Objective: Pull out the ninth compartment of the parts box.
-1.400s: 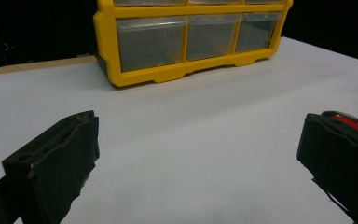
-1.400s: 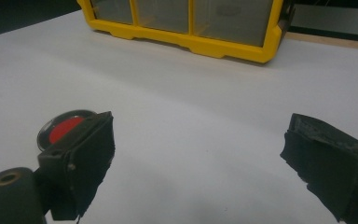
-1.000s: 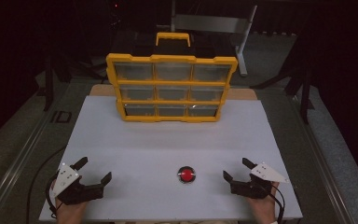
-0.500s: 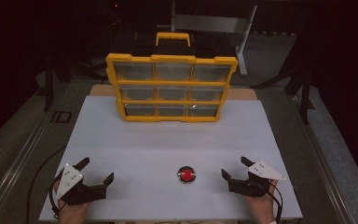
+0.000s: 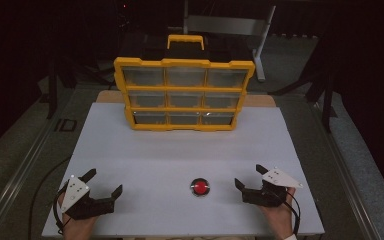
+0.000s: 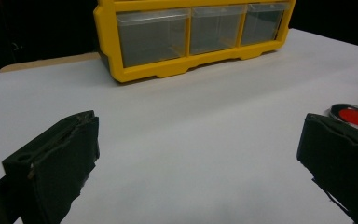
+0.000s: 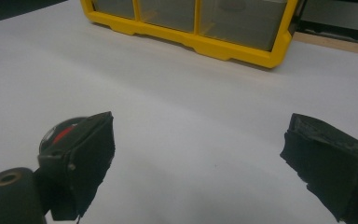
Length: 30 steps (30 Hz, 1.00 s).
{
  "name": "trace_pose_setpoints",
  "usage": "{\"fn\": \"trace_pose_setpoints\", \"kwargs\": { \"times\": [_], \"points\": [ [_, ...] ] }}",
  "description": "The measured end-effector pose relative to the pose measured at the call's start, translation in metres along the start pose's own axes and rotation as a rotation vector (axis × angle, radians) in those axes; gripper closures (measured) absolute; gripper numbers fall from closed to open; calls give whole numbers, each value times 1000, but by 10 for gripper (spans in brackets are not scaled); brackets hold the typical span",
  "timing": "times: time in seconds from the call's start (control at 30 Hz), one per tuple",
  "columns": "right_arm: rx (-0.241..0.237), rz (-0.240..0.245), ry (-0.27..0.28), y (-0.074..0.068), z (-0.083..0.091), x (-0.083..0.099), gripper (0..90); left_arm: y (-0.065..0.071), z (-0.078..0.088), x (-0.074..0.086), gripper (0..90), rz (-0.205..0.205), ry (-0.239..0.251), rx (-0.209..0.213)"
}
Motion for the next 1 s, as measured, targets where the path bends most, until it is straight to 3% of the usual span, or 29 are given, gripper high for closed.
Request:
{"fn": "trace_pose_setpoints", "kwargs": {
  "times": [1.0],
  "points": [
    [6,27,-50,-14,-20,-25,87,1,-1,0,0,-8,-6,-7]
  ]
}}
Point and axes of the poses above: each handheld gripper's, and its own axes: z roughly backward along the jaws, x roughly out of its underside, y roughly to its right, the point moved 3 cm from there along -z, roughly forward along the jaws, and after that the axes turned 13 degrees about -z, right-handed, at the moved point
